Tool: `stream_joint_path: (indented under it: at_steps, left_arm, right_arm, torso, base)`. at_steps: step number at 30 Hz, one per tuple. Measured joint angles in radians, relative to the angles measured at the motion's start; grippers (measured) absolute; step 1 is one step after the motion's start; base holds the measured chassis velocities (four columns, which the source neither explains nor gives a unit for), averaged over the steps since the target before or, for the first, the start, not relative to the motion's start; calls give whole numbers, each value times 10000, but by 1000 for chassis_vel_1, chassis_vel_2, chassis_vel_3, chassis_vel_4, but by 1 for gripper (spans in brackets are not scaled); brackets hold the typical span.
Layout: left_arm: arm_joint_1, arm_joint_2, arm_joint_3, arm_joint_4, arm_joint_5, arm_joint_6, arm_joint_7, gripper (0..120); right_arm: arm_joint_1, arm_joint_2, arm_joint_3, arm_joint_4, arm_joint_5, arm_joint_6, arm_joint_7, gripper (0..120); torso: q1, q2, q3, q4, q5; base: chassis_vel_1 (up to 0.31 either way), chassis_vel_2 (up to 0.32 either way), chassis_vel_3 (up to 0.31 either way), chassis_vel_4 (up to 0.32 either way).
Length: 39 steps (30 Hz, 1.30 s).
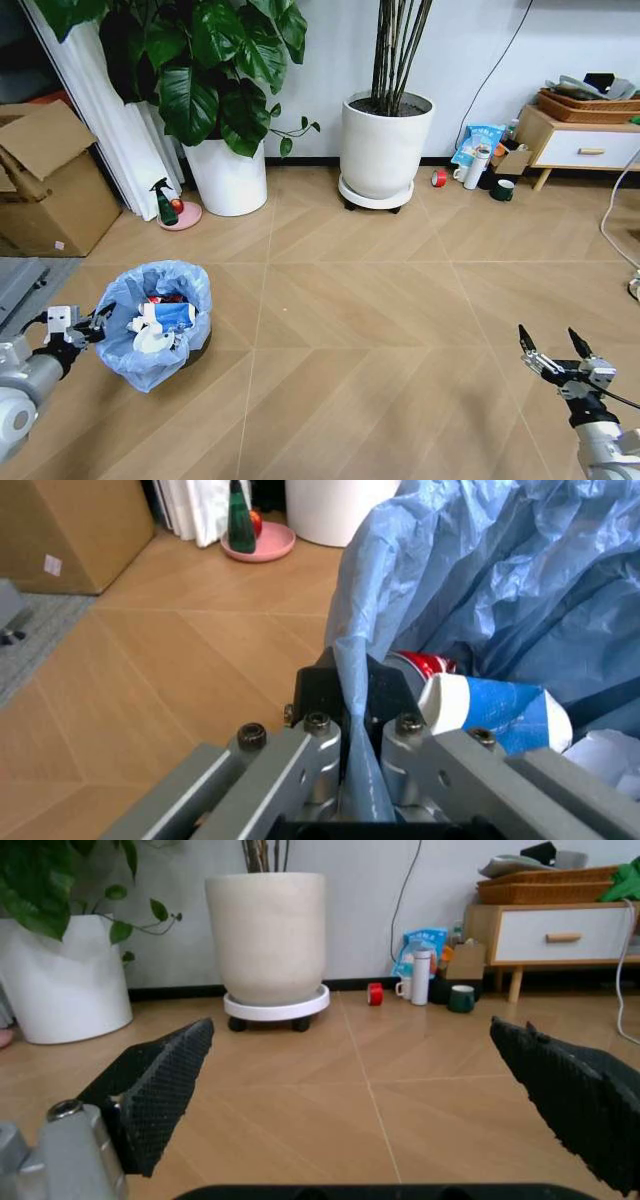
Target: Pick up the trash bin and place the garbage on the floor into it.
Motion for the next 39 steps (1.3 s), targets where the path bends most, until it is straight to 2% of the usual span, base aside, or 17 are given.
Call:
stream_joint_path:
  at_steps: [39]
  left_arm:
    - [421,42,-492,-295,-97,28,-16,0]
  right_arm:
    - [-187,-94,54,232,133,21,-108,100]
  torso:
    - [0,0,0,3,-5]
  base:
    - [181,-111,-185,110]
